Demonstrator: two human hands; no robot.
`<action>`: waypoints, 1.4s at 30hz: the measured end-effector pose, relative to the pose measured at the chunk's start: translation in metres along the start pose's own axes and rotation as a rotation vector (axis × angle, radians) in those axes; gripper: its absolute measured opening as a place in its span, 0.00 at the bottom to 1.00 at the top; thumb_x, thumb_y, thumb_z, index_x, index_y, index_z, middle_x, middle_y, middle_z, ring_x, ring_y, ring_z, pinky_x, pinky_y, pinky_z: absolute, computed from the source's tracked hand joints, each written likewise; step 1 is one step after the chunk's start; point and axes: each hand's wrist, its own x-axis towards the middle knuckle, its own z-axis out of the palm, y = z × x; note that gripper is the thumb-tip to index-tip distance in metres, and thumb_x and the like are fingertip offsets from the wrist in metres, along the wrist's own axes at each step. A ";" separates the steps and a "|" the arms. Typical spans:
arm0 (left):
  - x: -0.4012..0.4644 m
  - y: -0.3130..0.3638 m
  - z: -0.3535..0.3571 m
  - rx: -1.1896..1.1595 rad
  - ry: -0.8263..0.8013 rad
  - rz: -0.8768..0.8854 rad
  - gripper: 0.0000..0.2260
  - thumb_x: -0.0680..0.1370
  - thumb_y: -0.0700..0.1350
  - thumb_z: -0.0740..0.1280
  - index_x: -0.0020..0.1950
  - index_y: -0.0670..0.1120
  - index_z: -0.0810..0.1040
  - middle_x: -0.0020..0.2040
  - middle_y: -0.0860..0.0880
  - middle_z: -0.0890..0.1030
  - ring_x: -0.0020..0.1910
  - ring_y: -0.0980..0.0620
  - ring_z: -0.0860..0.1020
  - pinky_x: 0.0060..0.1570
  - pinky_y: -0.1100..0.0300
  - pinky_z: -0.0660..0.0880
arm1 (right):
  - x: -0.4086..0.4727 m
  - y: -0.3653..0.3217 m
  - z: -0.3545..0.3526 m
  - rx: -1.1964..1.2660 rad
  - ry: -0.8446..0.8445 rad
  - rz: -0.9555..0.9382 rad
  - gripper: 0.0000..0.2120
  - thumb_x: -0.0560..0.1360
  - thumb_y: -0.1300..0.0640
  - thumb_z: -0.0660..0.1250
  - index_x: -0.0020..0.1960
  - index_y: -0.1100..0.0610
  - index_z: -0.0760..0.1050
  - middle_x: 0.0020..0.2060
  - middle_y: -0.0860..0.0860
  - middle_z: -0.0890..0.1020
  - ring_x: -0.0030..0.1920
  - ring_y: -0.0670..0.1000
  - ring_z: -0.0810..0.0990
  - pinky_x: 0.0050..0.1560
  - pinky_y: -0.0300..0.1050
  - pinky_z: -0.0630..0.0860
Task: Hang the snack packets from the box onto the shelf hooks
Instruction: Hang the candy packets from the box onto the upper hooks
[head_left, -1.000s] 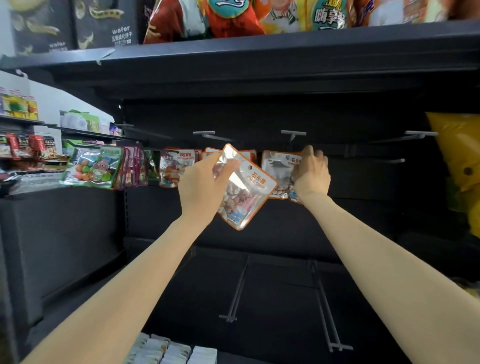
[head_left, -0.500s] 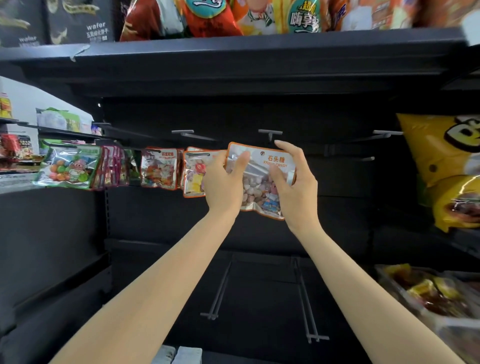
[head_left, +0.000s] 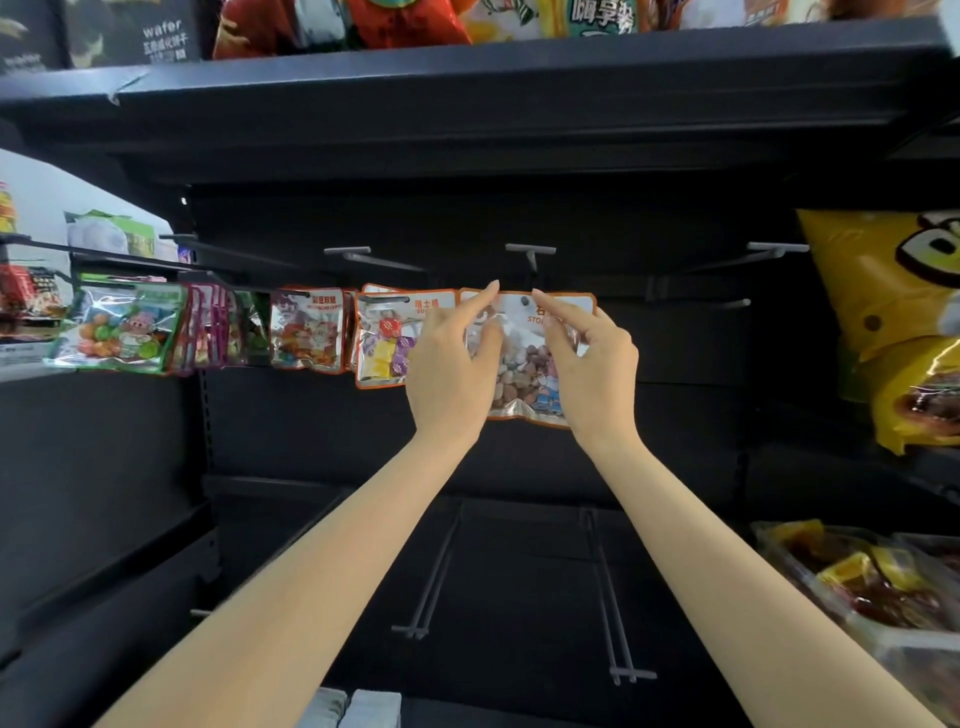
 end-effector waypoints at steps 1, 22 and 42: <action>0.001 -0.001 0.001 -0.021 -0.037 -0.015 0.18 0.79 0.47 0.62 0.69 0.57 0.70 0.64 0.51 0.73 0.58 0.61 0.69 0.43 0.81 0.61 | 0.002 0.001 -0.001 -0.005 -0.021 0.014 0.14 0.79 0.59 0.63 0.63 0.51 0.77 0.52 0.49 0.78 0.47 0.39 0.75 0.43 0.24 0.72; 0.037 -0.037 0.036 0.070 -0.551 -0.132 0.40 0.74 0.42 0.70 0.77 0.58 0.48 0.73 0.47 0.64 0.68 0.46 0.68 0.63 0.54 0.68 | 0.045 0.056 -0.005 -0.219 -0.566 0.164 0.49 0.69 0.68 0.72 0.74 0.35 0.49 0.61 0.51 0.72 0.58 0.50 0.76 0.50 0.37 0.76; 0.017 -0.038 0.008 0.436 -0.188 0.232 0.19 0.76 0.45 0.67 0.67 0.46 0.71 0.64 0.45 0.70 0.61 0.47 0.72 0.56 0.54 0.75 | -0.007 0.041 0.026 -0.655 0.015 -0.241 0.16 0.71 0.65 0.68 0.57 0.60 0.74 0.57 0.60 0.71 0.56 0.57 0.69 0.49 0.53 0.78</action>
